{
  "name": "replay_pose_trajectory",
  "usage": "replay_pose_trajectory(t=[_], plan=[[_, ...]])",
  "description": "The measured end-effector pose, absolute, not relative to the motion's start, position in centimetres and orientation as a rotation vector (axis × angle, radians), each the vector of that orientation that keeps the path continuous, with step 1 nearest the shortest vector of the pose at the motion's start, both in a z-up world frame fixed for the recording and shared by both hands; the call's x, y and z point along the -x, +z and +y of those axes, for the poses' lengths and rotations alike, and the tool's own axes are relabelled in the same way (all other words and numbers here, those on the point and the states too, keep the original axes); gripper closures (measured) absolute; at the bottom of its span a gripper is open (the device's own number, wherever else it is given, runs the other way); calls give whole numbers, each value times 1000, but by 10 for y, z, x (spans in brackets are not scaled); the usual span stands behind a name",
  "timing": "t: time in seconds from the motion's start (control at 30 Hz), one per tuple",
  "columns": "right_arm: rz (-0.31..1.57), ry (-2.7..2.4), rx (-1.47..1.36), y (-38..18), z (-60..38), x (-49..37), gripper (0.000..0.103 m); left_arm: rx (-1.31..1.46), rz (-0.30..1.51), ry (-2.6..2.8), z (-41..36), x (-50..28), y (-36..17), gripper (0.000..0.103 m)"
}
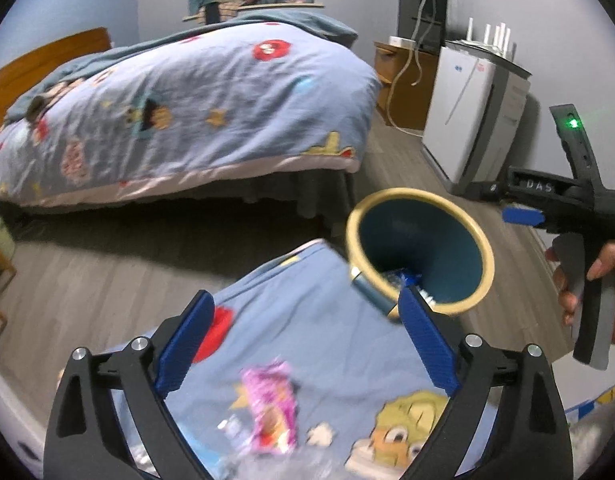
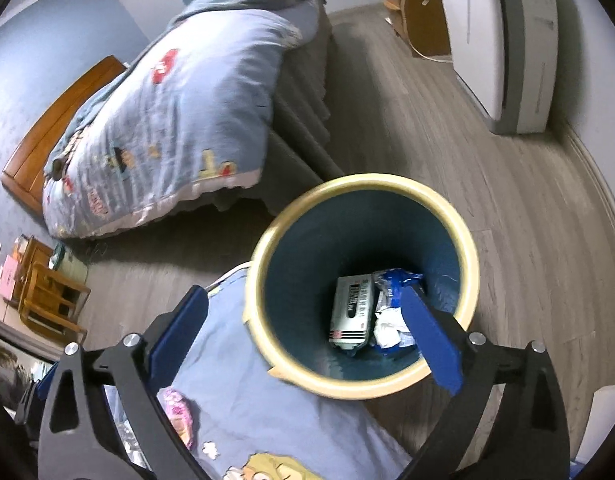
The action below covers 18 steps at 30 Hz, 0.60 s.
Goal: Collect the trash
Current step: 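Move both tools back over the remaining trash on the bed cover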
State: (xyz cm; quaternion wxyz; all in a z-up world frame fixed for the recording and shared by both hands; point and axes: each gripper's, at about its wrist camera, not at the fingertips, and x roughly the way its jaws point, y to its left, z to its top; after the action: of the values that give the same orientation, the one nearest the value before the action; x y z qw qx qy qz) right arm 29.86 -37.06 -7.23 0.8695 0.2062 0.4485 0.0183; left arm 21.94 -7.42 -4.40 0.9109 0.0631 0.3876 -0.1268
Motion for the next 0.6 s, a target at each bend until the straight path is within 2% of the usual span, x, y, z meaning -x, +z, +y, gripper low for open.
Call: replay_pose_trajectory(t=[0.3, 0.6], plan=[[902, 147, -334, -39, -304, -262, 6, -94, 786, -108, 21, -162, -25, 9], [963, 185, -267, -44, -240, -234, 6, -36, 842, 24, 89, -134, -52, 8]])
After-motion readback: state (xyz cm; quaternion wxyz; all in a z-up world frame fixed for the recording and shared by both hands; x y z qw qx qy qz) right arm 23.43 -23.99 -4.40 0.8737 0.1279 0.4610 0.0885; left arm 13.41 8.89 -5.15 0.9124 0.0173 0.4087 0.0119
